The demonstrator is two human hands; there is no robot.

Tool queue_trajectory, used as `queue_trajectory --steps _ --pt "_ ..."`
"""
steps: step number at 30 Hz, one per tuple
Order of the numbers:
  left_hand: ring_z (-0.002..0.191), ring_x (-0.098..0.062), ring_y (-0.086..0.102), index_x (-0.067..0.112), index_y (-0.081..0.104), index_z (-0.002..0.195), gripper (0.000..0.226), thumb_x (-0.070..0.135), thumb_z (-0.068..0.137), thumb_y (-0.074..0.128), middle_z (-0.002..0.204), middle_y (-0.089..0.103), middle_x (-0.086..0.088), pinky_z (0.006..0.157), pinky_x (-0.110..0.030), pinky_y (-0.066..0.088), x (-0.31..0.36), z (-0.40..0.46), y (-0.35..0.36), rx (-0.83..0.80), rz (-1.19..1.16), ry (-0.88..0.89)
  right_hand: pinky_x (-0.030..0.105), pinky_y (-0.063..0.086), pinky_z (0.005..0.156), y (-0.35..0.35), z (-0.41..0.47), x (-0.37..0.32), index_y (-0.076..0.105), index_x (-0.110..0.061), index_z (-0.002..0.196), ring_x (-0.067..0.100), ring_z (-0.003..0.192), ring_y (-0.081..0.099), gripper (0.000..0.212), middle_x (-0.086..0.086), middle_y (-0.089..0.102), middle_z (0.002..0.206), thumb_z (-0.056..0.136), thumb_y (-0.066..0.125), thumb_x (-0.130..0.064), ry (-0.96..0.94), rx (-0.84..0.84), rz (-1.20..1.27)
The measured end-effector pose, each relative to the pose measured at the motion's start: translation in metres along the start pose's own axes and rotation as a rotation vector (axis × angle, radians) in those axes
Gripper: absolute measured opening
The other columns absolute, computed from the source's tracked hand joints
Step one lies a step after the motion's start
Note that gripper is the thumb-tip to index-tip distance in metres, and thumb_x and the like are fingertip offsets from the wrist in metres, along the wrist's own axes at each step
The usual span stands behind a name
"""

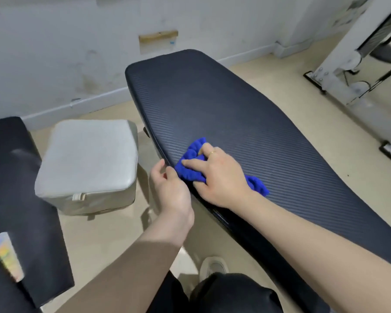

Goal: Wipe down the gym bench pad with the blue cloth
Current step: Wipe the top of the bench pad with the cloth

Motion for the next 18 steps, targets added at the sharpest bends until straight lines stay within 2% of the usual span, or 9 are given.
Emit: queue_trajectory --steps 2,4,6,8,9,11,15,17,18 --pt "0.097 -0.013 0.052 0.031 0.046 0.118 0.027 0.015 0.096 0.040 0.112 0.052 0.002 0.089 -0.028 0.045 0.002 0.000 0.000 -0.008 0.005 0.004 0.027 0.040 0.056 -0.009 -0.012 0.006 0.066 -0.028 0.114 0.030 0.072 0.054 0.047 0.010 0.056 0.092 0.072 0.046 -0.027 -0.143 -0.108 0.031" --pt "0.088 -0.011 0.051 0.028 0.044 0.116 0.025 0.013 0.095 0.043 0.097 0.048 0.010 0.078 -0.024 0.041 0.006 0.006 0.001 0.006 0.054 0.023 0.027 0.040 0.060 -0.013 -0.010 0.034 0.064 -0.030 0.118 0.032 0.082 0.057 0.047 0.012 0.056 0.101 0.074 0.053 -0.019 -0.126 -0.138 -0.036" --pt "0.084 -0.013 0.049 0.028 0.041 0.107 0.020 0.014 0.094 0.044 0.093 0.047 0.008 0.077 -0.027 0.038 0.006 0.014 0.002 0.030 0.110 0.045 0.032 0.047 0.069 -0.014 -0.004 0.065 0.060 -0.033 0.122 0.033 0.097 0.056 0.046 0.012 0.051 0.112 0.079 0.055 -0.016 0.133 -0.021 -0.069" --pt "0.087 -0.016 0.050 0.029 0.039 0.103 0.015 0.017 0.094 0.043 0.103 0.050 0.003 0.081 -0.030 0.041 0.003 0.019 0.003 0.063 0.171 0.062 0.035 0.049 0.074 -0.013 -0.001 0.077 0.060 -0.034 0.122 0.033 0.101 0.054 0.042 0.010 0.048 0.116 0.083 0.054 -0.020 0.434 0.136 -0.072" --pt "0.090 -0.017 0.050 0.030 0.039 0.102 0.014 0.019 0.094 0.042 0.107 0.050 0.002 0.083 -0.031 0.042 0.001 0.019 0.004 0.079 0.190 0.078 0.033 0.047 0.072 -0.011 -0.003 0.071 0.060 -0.035 0.121 0.032 0.101 0.053 0.041 0.009 0.047 0.115 0.083 0.053 -0.021 0.467 0.167 -0.092" --pt "0.093 -0.018 0.051 0.028 0.042 0.105 0.015 0.020 0.094 0.042 0.108 0.048 0.001 0.084 -0.030 0.041 0.000 0.018 0.007 0.111 0.205 0.103 0.031 0.045 0.069 -0.006 -0.013 0.045 0.060 -0.035 0.120 0.030 0.096 0.052 0.042 0.007 0.047 0.110 0.081 0.053 -0.021 0.371 0.108 -0.075" --pt "0.091 -0.019 0.051 0.017 0.046 0.117 0.024 0.016 0.094 0.042 0.106 0.051 0.000 0.081 -0.029 0.039 0.009 0.013 0.005 0.132 0.278 0.134 0.029 0.046 0.052 -0.004 -0.054 -0.001 0.064 -0.031 0.112 0.029 0.070 0.053 0.042 0.007 0.052 0.091 0.071 0.056 -0.023 -0.023 -0.050 0.002" --pt "0.096 -0.023 0.055 0.016 0.046 0.116 0.024 0.018 0.093 0.043 0.113 0.056 -0.002 0.081 -0.030 0.041 0.012 0.013 0.003 0.139 0.337 0.147 0.027 0.044 0.051 -0.005 -0.055 0.010 0.065 -0.029 0.109 0.030 0.068 0.056 0.042 0.008 0.054 0.089 0.072 0.047 -0.028 -0.063 -0.032 -0.037" --pt "0.100 -0.025 0.056 0.015 0.046 0.116 0.024 0.018 0.092 0.043 0.117 0.057 -0.004 0.085 -0.031 0.043 0.012 0.013 0.002 0.135 0.343 0.157 0.028 0.045 0.054 -0.005 -0.052 0.020 0.065 -0.030 0.111 0.031 0.073 0.057 0.044 0.009 0.055 0.093 0.073 0.042 -0.030 0.014 0.020 -0.068"
Point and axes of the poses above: each hand's wrist, its own z-axis towards the middle knuckle, its own y-axis out of the palm, x = y × z, the point moved 1 cm from there along z, towards the middle knuckle
